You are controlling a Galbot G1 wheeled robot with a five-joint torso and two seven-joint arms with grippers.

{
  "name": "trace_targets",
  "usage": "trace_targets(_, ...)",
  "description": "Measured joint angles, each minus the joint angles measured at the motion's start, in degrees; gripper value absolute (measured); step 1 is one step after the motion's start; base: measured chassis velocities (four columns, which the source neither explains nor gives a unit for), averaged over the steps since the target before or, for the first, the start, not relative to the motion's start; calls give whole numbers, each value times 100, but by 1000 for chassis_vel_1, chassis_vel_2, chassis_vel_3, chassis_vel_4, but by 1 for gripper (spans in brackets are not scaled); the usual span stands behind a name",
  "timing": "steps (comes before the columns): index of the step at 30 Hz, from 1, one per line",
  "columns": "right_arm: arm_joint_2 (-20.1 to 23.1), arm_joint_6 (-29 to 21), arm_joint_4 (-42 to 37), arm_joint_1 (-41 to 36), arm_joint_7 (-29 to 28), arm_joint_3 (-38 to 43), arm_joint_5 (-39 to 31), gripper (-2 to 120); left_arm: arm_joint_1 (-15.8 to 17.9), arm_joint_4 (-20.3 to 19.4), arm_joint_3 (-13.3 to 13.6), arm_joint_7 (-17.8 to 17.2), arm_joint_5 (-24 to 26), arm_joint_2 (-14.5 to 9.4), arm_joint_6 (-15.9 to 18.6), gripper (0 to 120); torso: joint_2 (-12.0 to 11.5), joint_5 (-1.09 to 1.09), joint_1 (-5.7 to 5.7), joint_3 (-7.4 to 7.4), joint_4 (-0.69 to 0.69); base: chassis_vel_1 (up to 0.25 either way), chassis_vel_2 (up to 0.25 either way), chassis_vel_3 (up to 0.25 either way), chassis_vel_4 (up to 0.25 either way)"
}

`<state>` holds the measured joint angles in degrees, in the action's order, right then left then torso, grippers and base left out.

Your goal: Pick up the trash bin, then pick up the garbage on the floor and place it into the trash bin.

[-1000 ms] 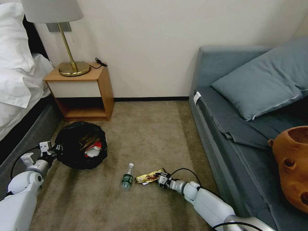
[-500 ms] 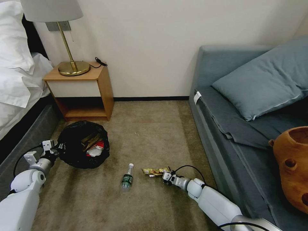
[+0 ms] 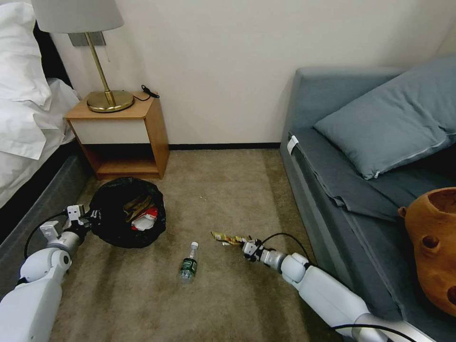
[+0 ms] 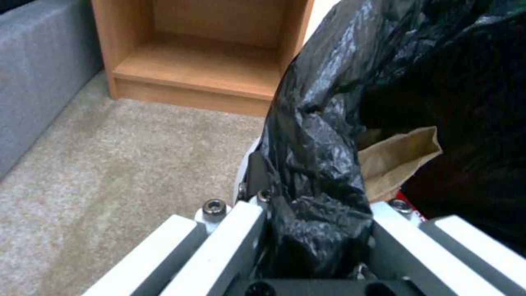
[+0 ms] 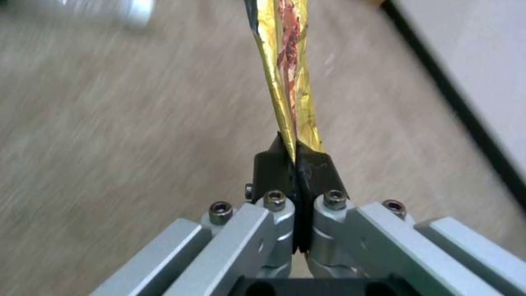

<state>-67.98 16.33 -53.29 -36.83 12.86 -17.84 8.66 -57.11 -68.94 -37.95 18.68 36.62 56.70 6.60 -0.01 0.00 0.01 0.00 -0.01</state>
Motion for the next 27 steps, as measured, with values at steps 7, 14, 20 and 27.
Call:
trace_targets(7,22,232,-458,478,303,-10,-1121,0,57,-92,101,-117,99,117,121,1,1,0,0,0,1,0,0,0,0)
trace_targets(14,-62,40,-1203,831,478,-105,-2489,0,242,-73,282,-348,269,297,283,1,1,-1,0,0,1,0,0,0,0)
trace_targets(20,-217,-461,-2291,1467,905,-683,-4946,0,552,-25,555,-559,275,408,388,1,1,-1,-1,0,-1,0,0,0,0)
trace_targets(27,-756,-491,-1778,1721,1016,-995,-5126,0,576,-70,611,-611,218,469,406,1,1,-1,-1,0,3,0,0,0,0)
